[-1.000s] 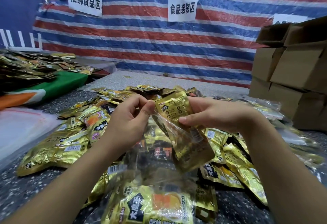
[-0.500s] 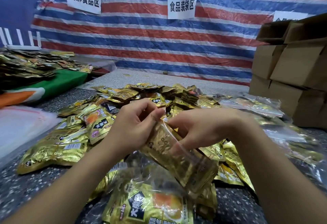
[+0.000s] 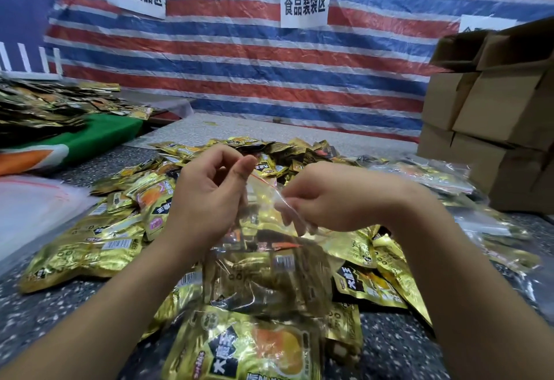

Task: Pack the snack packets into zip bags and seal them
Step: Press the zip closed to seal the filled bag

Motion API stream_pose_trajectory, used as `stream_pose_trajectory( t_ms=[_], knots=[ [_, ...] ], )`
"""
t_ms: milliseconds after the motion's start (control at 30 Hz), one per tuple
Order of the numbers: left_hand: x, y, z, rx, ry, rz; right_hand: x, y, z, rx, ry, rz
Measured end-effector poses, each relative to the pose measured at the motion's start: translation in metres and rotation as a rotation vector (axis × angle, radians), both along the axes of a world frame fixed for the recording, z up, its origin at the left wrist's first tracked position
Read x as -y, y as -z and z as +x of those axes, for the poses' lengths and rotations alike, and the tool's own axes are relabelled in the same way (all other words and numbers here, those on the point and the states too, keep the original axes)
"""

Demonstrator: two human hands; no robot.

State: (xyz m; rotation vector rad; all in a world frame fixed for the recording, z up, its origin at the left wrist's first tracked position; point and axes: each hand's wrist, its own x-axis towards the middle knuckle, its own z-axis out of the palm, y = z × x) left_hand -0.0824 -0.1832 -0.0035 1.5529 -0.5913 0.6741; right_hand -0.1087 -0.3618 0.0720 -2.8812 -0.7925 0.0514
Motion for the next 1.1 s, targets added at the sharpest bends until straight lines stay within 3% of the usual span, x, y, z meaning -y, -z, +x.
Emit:
stream_pose_trajectory(
  t_ms=[200, 400, 600, 867, 1100],
  knots=[
    [-0.001, -0.001, 0.001, -0.079, 0.054, -0.073, -0.002, -0.010, -0.009, -0.165, -0.003, 0.205],
    [-0.001, -0.001, 0.004, -0.167, 0.095, -0.114, 0.008, -0.005, -0.004, -0.014, -0.056, 0.189],
    [0.000, -0.002, 0.001, -0.466, 0.309, -0.039, 0.013, -0.014, -0.005, 0.102, -0.010, 0.352],
    [0.013, -0.022, -0.019, -0.285, 0.378, -0.184, 0.029, -0.047, -0.039, 0.381, -0.167, 0.511],
    [0.033, -0.062, -0.022, -0.220, 0.469, -0.022, 0.056, -0.056, -0.039, 0.495, 0.000, 0.412]
  ],
)
